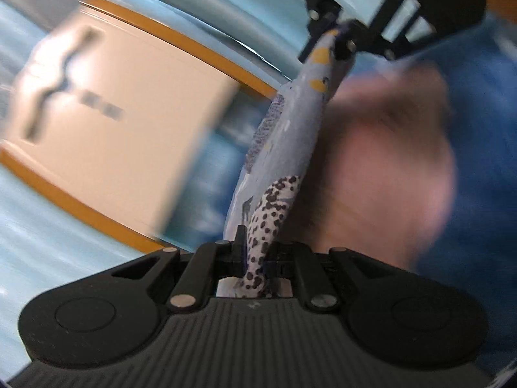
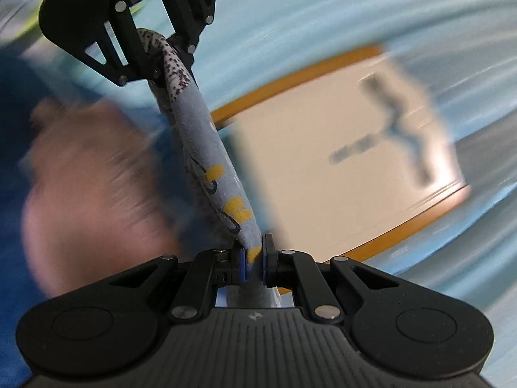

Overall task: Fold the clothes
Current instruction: 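Carry the folded garment with both grippers onto the pink-edged stack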

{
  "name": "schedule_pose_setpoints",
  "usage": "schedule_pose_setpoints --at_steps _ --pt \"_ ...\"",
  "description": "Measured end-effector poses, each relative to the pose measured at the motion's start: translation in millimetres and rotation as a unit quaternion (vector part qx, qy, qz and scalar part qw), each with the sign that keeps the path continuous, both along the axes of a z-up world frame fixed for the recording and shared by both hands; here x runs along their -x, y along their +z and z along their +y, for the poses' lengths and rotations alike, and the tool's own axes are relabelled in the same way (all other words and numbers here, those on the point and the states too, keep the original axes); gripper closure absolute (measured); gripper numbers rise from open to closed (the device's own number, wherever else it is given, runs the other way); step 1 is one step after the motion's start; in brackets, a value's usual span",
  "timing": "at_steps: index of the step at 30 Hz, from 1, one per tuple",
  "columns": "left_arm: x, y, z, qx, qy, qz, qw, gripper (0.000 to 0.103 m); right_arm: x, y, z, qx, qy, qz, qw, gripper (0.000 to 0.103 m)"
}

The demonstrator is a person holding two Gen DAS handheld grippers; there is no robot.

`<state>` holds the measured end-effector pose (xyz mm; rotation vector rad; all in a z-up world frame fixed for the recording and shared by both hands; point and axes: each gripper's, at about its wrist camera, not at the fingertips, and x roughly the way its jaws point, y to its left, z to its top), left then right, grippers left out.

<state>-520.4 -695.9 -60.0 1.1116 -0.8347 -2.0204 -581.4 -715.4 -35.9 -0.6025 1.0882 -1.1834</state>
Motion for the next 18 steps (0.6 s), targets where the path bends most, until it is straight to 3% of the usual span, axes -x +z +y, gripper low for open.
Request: schedule_pose_setpoints --at_steps 2,3,5,6,7,9,14,18 --pt "0 -31 3 -0.022 0.001 -0.013 0.9997 0.095 3 -37 3 -0.038 0.009 0.012 0.999 0.097" --pt "-1 -36 5 -0.014 0.001 -0.010 0.9998 0.094 4 -49 5 -0.049 0.012 0.013 0.999 0.097" --pt "-3 -38 6 -0.001 0.001 -0.008 1.0000 0.091 7 -59 12 -0.048 0.013 0.009 0.999 0.093" --pt "-4 -36 6 0.004 0.001 -0.005 1.0000 0.088 9 -61 15 -0.046 0.012 0.007 0.999 0.086" --pt "-8 -34 8 0.010 0.002 -0.001 0.9999 0.080 12 -61 18 -0.044 0.009 0.005 0.999 0.079" --pt "-16 -28 13 0.024 0.004 0.005 0.9997 0.072 17 -62 28 -0.035 0.003 0.004 0.999 0.075" --pt "-34 -31 30 0.038 0.001 0.000 0.9993 0.072 21 -63 36 -0.030 0.003 0.012 0.999 0.075" --pt "-35 -40 32 0.031 -0.003 -0.017 0.9994 0.092 22 -66 37 -0.037 0.000 0.015 0.999 0.077"
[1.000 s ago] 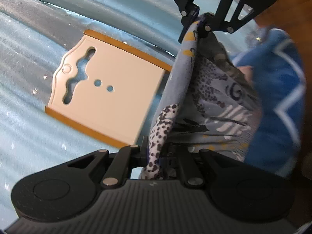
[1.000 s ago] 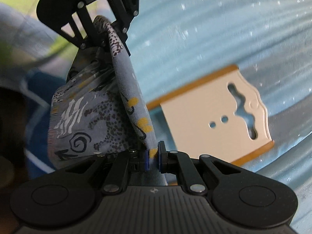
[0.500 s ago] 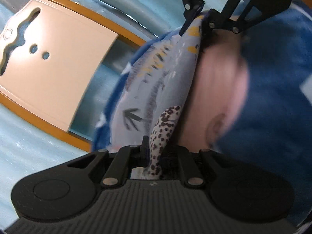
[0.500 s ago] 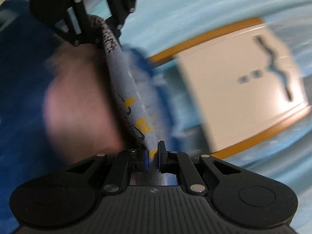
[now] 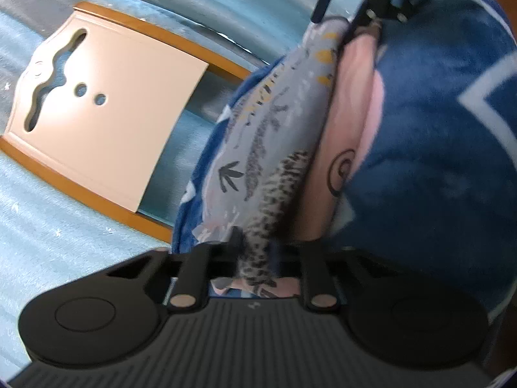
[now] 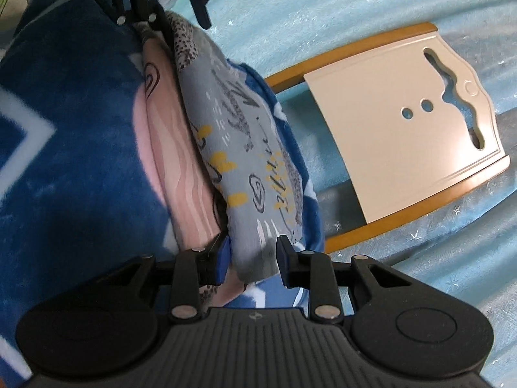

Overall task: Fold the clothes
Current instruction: 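Carry the folded garment with both grippers onto the pink-edged stack, then lower the garment onto the stack on the blue blanket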

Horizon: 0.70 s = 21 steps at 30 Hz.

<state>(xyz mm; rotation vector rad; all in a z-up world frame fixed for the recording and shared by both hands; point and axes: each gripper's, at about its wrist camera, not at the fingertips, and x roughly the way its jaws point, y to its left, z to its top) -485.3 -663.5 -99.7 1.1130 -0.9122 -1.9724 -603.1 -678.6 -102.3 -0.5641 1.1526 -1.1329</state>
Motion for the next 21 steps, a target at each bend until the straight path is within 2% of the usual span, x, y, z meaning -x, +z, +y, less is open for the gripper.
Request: schedule_pose_setpoints --at_steps 3,5,7,9,14,16,18,21 --pt "2 -2 -2 0.006 -0.002 -0.006 1.0000 0.094 0 0 -1 -0.007 -0.003 0.001 1.000 0.089" --pt "-1 5 1 0.011 -0.001 0.004 0.9999 0.094 0 4 2 -0.001 -0.002 0.005 1.000 0.091" --pt "-5 8 5 0.006 -0.004 0.012 0.9999 0.094 0 18 9 0.019 -0.005 -0.006 1.000 0.091" --pt "-7 -1 5 -0.002 -0.011 -0.007 0.9999 0.094 -1 22 19 0.026 -0.005 -0.008 1.000 0.091" --pt "-9 -4 7 -0.011 -0.001 0.009 0.9999 0.089 -5 -9 22 -0.011 -0.001 0.026 1.000 0.090" --pt "-15 1 8 -0.013 0.004 0.018 0.9998 0.081 -5 -10 21 -0.008 -0.007 0.022 1.000 0.087" --pt "-21 4 9 -0.010 0.007 0.025 0.9996 0.080 -4 -10 22 -0.005 -0.010 0.021 1.000 0.083" --pt "-23 5 10 -0.010 0.006 0.024 0.9996 0.081 -2 -11 25 -0.001 -0.013 0.025 1.000 0.081"
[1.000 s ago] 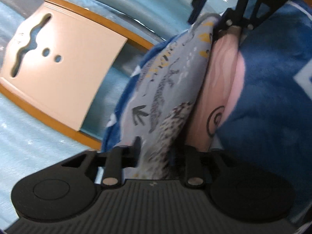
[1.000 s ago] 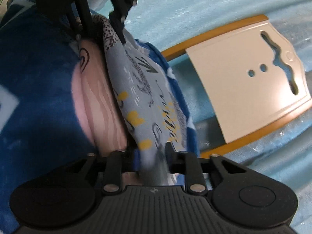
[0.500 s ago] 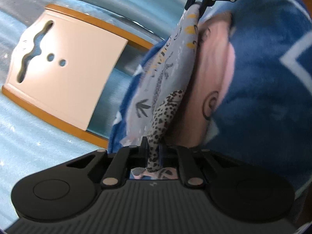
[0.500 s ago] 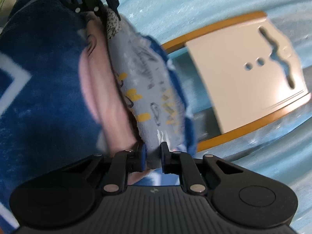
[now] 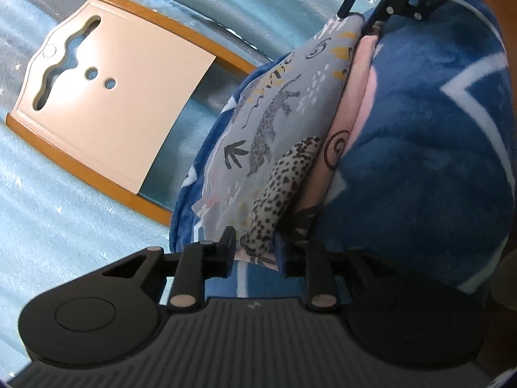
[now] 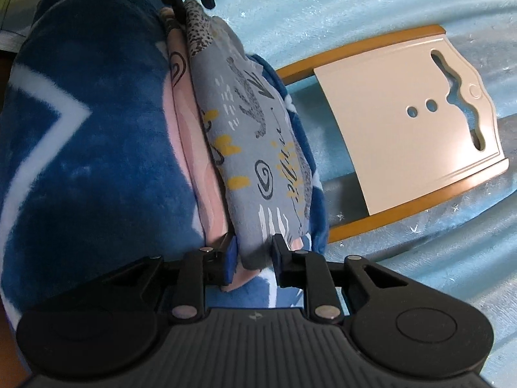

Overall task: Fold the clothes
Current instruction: 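Lower the garment onto the stack on the blue blanket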

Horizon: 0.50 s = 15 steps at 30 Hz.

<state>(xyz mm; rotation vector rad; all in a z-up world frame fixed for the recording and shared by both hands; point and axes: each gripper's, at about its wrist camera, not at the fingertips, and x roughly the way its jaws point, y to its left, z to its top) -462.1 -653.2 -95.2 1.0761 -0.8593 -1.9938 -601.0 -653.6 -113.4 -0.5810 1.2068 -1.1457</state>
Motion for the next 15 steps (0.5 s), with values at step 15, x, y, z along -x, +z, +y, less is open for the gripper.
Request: schedule_pose_setpoints --at_steps 15 --pt "4 -11 7 -0.001 -0.006 -0.026 0.9996 0.095 8 2 -6 -0.030 -0.022 -0.049 0.998 0.090"
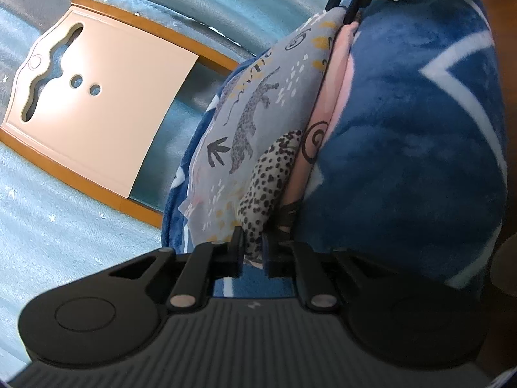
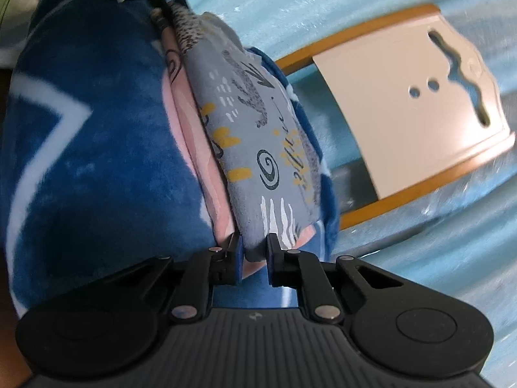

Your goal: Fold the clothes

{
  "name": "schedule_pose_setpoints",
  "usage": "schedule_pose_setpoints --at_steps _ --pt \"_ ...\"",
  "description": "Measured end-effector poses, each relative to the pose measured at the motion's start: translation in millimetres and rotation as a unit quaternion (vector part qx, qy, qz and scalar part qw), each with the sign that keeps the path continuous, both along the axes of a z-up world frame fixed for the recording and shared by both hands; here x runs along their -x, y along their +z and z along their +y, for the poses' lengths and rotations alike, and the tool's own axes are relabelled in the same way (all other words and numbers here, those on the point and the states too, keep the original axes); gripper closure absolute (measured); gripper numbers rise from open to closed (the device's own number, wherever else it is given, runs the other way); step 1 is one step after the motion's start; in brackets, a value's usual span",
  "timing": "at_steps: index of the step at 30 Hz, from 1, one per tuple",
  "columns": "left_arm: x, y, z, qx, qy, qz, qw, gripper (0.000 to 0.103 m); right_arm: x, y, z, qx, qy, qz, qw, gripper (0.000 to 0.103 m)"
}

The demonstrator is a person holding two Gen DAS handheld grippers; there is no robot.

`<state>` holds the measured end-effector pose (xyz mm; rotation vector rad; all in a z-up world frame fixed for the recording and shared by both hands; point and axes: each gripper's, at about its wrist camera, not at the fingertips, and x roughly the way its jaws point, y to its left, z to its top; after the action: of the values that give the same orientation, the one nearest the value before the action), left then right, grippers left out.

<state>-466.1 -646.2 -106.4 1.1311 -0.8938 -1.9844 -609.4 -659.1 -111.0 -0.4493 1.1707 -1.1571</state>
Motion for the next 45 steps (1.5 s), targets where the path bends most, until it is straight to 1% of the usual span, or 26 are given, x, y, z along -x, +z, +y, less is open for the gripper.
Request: schedule_pose_setpoints --at_steps 2,4,6,9,11,14,16,17,20,22,23,24,25,27,29,30,32,34,36,38,40,41,43,45 --pt "-2 2 1 0.001 0.004 -0.001 1.0000 0.092 2 -2 0 0.000 -0.009 0.009 1.000 0.088" --pt "-6 3 3 0.002 0.007 0.002 1.0000 0.091 6 -1 3 0.002 -0.022 0.012 1.000 0.080" --pt "-11 5 6 0.000 0.010 0.007 0.9999 0.091 10 0 11 0.007 -0.030 0.008 0.999 0.076" --pt "-18 9 10 0.000 0.013 0.013 0.9998 0.091 10 4 23 0.012 -0.028 -0.001 1.000 0.074" --pt "-21 14 13 -0.001 0.015 0.026 0.9995 0.091 4 8 29 0.017 -0.020 -0.013 1.000 0.072" --pt "-27 23 19 0.017 0.015 0.044 0.9988 0.091 -4 17 32 0.019 -0.010 -0.037 0.999 0.071" --pt "-29 33 18 0.012 0.022 0.068 0.9974 0.090 -8 27 30 0.007 -0.008 -0.079 0.997 0.071" --pt "-29 38 15 0.007 0.028 0.082 0.9962 0.090 -9 33 27 -0.001 -0.008 -0.105 0.994 0.071" --pt "-19 47 4 -0.004 0.037 0.103 0.9940 0.088 -9 50 21 -0.003 -0.016 -0.179 0.984 0.072" --pt "-10 51 -6 -0.035 0.044 0.125 0.9906 0.088 -7 61 14 -0.005 -0.030 -0.233 0.972 0.073" --pt "-5 52 -11 -0.053 0.047 0.137 0.9880 0.088 -6 64 10 -0.007 -0.039 -0.253 0.967 0.073" --pt "-1 51 -15 -0.069 0.050 0.139 0.9865 0.088 -4 67 4 -0.011 -0.049 -0.272 0.961 0.073" --pt "3 47 -17 -0.077 0.049 0.135 0.9865 0.088 -1 68 -3 -0.013 -0.060 -0.290 0.955 0.073" --pt "7 37 -19 -0.092 0.053 0.120 0.9871 0.089 5 63 -15 -0.024 -0.082 -0.313 0.946 0.073" --pt "4 31 -16 -0.098 0.051 0.118 0.9868 0.092 15 53 -24 -0.054 -0.104 -0.343 0.932 0.073" --pt "3 29 -13 -0.098 0.050 0.115 0.9872 0.092 19 50 -24 -0.060 -0.107 -0.351 0.928 0.074" --pt "-1 31 -11 -0.097 0.049 0.116 0.9872 0.091 23 50 -19 -0.057 -0.110 -0.357 0.926 0.074" --pt "-4 38 -15 -0.098 0.056 0.131 0.9849 0.088 28 55 -16 -0.044 -0.114 -0.370 0.921 0.074" --pt "-3 44 -22 -0.099 0.062 0.146 0.9824 0.088 34 61 -17 -0.026 -0.124 -0.389 0.913 0.074" --pt "0 49 -30 -0.107 0.064 0.156 0.9799 0.088 39 63 -22 -0.022 -0.131 -0.403 0.906 0.074" --pt "4 48 -37 -0.127 0.067 0.155 0.9774 0.088 41 57 -29 -0.037 -0.137 -0.404 0.904 0.074" --pt "6 45 -40 -0.140 0.068 0.146 0.9770 0.088 42 53 -30 -0.047 -0.140 -0.404 0.903 0.074" --pt "7 42 -40 -0.145 0.064 0.136 0.9779 0.089 46 48 -31 -0.058 -0.147 -0.409 0.899 0.074" --pt "4 47 -41 -0.148 0.064 0.145 0.9762 0.088 50 51 -30 -0.058 -0.153 -0.417 0.894 0.074"
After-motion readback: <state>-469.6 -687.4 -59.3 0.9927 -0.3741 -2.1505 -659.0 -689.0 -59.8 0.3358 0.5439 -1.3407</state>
